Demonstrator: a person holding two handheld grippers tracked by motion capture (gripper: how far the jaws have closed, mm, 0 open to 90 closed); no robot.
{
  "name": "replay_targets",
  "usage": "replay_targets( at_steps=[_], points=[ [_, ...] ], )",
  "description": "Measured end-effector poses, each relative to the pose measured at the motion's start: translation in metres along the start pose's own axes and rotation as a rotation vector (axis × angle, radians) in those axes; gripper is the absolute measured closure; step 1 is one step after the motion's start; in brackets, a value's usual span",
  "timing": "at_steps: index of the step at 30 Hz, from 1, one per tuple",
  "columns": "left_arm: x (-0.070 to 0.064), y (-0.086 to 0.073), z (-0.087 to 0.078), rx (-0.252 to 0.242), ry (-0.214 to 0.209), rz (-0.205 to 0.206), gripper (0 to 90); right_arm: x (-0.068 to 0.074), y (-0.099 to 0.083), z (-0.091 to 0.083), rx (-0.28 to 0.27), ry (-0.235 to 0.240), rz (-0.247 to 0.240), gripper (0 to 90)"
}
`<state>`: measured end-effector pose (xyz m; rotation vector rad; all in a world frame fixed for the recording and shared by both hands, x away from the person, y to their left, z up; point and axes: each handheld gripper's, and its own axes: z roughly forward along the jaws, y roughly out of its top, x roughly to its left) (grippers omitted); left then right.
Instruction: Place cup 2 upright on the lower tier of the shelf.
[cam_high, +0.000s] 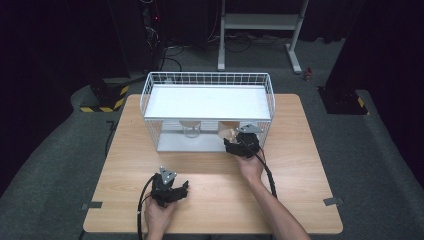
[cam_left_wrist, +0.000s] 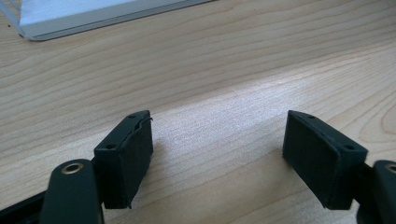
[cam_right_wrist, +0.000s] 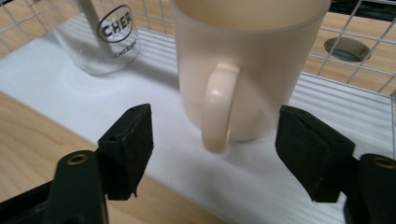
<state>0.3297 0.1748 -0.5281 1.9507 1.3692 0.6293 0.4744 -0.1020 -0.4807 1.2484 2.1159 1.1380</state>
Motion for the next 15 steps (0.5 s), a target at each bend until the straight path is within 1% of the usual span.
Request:
replay_targets(
  at_steps=[1,2,4,5,7,8,9,10,11,12,13,14,15],
  points=[
    [0.0,0.0,0.0,0.0,0.0,0.0,24.5,0.001,-0.001,-0.003,0.008,-0.007,-0.025,25.6],
    [0.0,0.0,0.0,0.0,0.0,0.0,24.5,0.001,-0.001,-0.005,0.017,-0.011,-0.018,24.8],
    [0.0,0.0,0.0,-0.001,0.0,0.001,24.5,0.0,-0.003,-0.011,0.011,0.003,-0.027,24.4],
    [0.0,0.0,0.0,-0.001,0.0,0.001,24.4,0.0,-0.003,-0.011,0.011,0.003,-0.027,24.4],
    [0.0,0.0,0.0,-0.001,0.0,0.001,24.4,-0.002,-0.005,-0.018,0.003,0.016,-0.025,24.3],
    [0.0,0.0,0.0,-0.001,0.001,0.001,24.5,-0.004,-0.008,-0.024,-0.005,0.034,-0.025,24.3],
    [0.0,0.0,0.0,-0.001,0.001,0.001,24.4,-0.004,-0.008,-0.024,-0.005,0.034,-0.025,24.3],
    [0.0,0.0,0.0,-0.001,0.001,0.001,24.4,-0.004,-0.009,-0.027,-0.002,0.04,-0.012,24.3],
    [0.0,0.0,0.0,0.0,0.0,0.001,24.5,-0.007,-0.012,-0.033,-0.002,0.062,-0.02,24.1],
    [0.0,0.0,0.0,-0.001,0.001,0.001,24.5,-0.007,-0.012,-0.033,-0.002,0.062,-0.02,24.1],
    [0.0,0.0,0.0,-0.001,0.001,0.0,24.4,-0.008,-0.015,-0.037,-0.01,0.078,-0.027,24.0],
    [0.0,0.0,0.0,-0.001,0.001,0.0,24.5,-0.008,-0.017,-0.04,-0.007,0.084,-0.016,24.0],
    [0.0,0.0,0.0,-0.001,0.001,0.0,24.5,-0.008,-0.017,-0.04,-0.007,0.084,-0.016,24.0]
  ],
)
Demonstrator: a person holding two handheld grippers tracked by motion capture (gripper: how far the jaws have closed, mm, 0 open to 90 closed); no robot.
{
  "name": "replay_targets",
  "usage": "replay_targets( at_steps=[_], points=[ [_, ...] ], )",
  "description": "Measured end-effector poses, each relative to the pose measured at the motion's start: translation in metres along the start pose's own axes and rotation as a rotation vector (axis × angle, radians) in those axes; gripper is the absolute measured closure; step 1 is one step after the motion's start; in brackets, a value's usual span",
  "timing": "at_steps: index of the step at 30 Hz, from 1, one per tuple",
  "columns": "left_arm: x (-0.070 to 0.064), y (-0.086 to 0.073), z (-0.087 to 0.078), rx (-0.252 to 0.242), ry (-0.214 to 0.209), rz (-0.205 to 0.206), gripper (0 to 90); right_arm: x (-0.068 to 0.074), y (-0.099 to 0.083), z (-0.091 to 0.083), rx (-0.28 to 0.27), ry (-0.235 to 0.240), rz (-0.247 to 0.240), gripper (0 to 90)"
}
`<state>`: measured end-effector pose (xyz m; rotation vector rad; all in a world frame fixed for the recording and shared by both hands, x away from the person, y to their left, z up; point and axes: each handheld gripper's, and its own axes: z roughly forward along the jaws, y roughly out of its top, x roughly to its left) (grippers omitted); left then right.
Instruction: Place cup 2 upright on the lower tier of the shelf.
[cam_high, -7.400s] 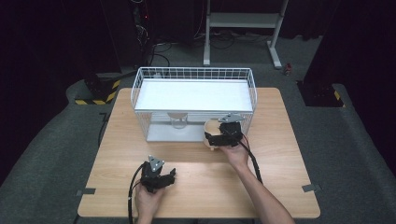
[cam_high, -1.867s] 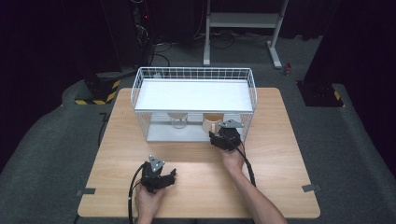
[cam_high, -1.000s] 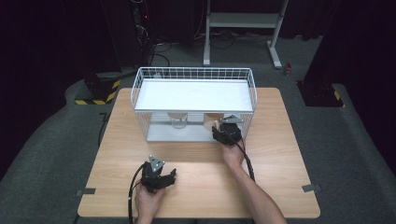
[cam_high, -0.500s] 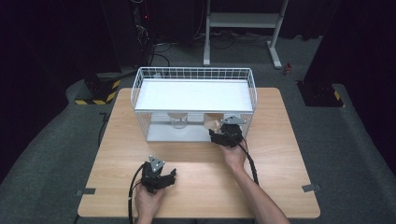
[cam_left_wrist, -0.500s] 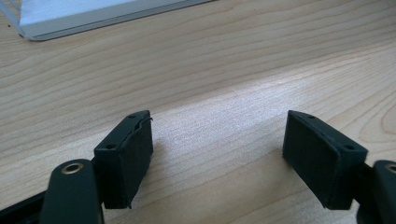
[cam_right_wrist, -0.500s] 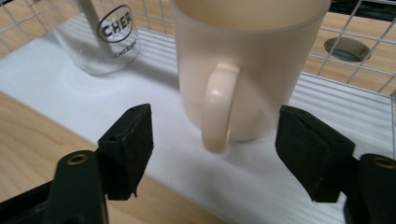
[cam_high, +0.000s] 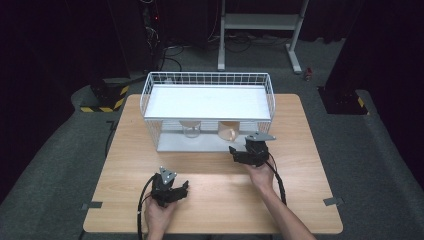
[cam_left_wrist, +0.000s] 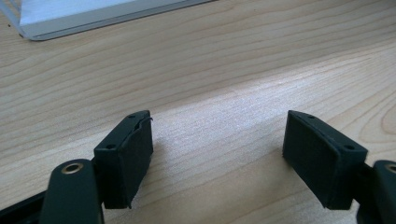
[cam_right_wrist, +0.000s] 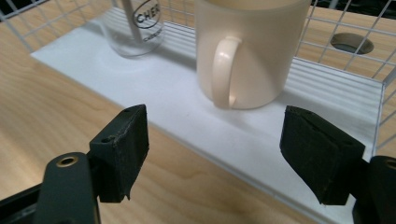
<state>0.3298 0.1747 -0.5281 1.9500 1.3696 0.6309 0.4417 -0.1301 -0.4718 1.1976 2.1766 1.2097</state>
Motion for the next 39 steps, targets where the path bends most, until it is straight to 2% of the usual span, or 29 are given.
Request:
replay_targets(
  at_steps=[1,5,6,10,12,16,31,37,39],
  points=[
    [0.0,0.0,0.0,0.001,-0.001,-0.001,24.4,-0.001,-0.006,-0.009,-0.011,0.029,0.0,24.3],
    [0.0,0.0,0.0,0.001,-0.001,-0.001,24.5,-0.002,-0.011,-0.017,-0.016,0.051,-0.01,24.8],
    [0.0,0.0,0.0,0.0,-0.001,-0.001,24.4,-0.005,-0.016,-0.026,-0.026,0.07,-0.012,25.8],
    [0.0,0.0,0.0,0.0,-0.001,0.0,24.4,-0.01,-0.023,-0.036,-0.034,0.08,-0.012,25.9],
    [0.0,0.0,0.0,0.0,-0.001,0.0,24.4,-0.016,-0.029,-0.046,-0.046,0.084,0.009,26.3],
    [0.0,0.0,0.0,0.0,0.0,0.0,24.4,-0.022,-0.036,-0.055,-0.044,0.084,0.017,26.6],
    [0.0,0.0,0.0,0.0,-0.001,-0.001,24.5,-0.033,-0.058,-0.07,-0.039,0.075,0.034,27.0],
    [0.0,0.0,0.0,0.0,0.0,-0.001,24.4,-0.039,-0.072,-0.075,-0.011,0.056,0.05,27.2],
    [0.0,0.0,0.0,0.0,-0.001,-0.001,24.4,-0.041,-0.075,-0.076,-0.005,0.05,0.041,27.2]
  ],
)
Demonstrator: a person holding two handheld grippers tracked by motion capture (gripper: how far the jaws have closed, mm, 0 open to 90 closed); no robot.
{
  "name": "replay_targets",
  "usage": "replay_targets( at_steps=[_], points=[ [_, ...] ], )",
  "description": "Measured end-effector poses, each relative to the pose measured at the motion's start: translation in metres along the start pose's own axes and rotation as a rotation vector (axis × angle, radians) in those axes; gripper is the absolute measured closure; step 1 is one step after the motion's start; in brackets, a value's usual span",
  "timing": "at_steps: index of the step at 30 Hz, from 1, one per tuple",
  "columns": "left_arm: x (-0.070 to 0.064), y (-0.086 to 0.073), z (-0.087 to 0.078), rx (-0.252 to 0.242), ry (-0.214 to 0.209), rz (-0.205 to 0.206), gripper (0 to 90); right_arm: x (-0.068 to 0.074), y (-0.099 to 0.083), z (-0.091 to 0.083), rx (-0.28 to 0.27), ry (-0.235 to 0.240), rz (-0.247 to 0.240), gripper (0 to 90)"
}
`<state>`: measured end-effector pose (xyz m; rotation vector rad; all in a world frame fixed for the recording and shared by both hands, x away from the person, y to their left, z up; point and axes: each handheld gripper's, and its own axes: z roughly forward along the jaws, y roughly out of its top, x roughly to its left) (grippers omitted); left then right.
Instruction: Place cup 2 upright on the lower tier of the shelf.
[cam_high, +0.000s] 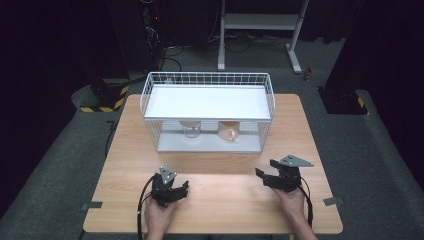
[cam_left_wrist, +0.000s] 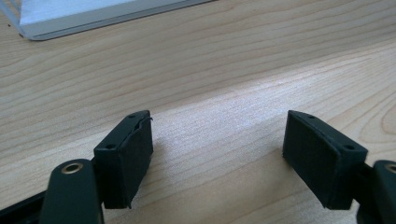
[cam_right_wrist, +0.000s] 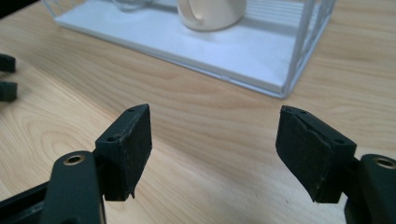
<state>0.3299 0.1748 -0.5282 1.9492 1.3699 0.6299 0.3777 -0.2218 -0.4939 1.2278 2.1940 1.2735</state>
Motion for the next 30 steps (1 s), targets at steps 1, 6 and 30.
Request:
replay_targets(
  at_steps=[1,6,30],
  points=[
    [0.0,0.0,0.0,0.0,0.0,0.0,24.4,-0.001,-0.004,-0.001,0.018,-0.02,-0.004,27.2],
    [0.0,0.0,0.0,0.0,0.0,0.001,24.4,-0.006,-0.012,0.0,0.052,-0.044,0.0,27.2],
    [0.0,0.0,0.0,0.001,0.0,-0.001,24.4,-0.011,-0.028,0.01,0.174,-0.15,-0.078,25.0]
  ],
)
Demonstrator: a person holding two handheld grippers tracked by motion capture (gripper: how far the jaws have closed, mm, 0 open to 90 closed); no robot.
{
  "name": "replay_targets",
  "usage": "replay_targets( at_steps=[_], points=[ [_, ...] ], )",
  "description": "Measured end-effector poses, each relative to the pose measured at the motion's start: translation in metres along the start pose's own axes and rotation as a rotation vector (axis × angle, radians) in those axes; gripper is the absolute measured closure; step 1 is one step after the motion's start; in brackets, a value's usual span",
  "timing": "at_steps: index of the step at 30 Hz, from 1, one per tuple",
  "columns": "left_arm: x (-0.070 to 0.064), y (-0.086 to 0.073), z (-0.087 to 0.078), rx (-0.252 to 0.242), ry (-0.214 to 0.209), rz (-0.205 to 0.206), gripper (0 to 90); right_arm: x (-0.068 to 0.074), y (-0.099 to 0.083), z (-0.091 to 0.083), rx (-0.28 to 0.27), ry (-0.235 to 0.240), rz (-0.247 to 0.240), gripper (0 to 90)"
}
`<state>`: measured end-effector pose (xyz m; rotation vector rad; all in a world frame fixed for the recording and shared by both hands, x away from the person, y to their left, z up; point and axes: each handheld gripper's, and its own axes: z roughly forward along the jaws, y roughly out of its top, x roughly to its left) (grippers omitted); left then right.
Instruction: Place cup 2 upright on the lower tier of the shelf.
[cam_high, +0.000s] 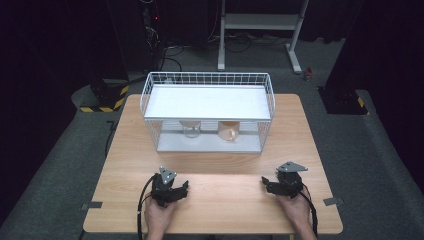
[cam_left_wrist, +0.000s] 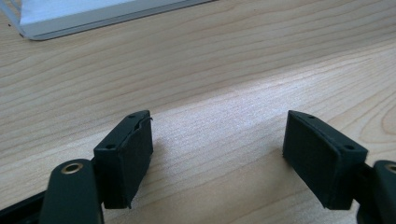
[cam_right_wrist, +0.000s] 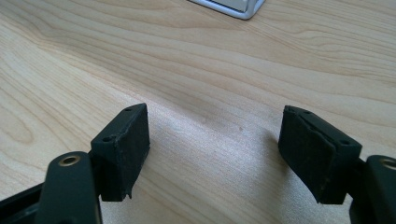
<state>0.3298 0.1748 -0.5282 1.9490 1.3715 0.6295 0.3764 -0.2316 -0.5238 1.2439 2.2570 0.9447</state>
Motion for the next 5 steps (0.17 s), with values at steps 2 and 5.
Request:
replay_targets(
  at_steps=[2,5],
  points=[
    [-0.0001,0.0,0.0,0.0,0.0,0.0,24.4,-0.0001,0.0,0.0,0.0,0.001,0.0,24.9],
    [-0.0001,0.0,0.0,0.0,0.0,0.0,24.4,-0.0001,0.0,0.0,0.0,0.003,-0.002,24.8]
  ],
)
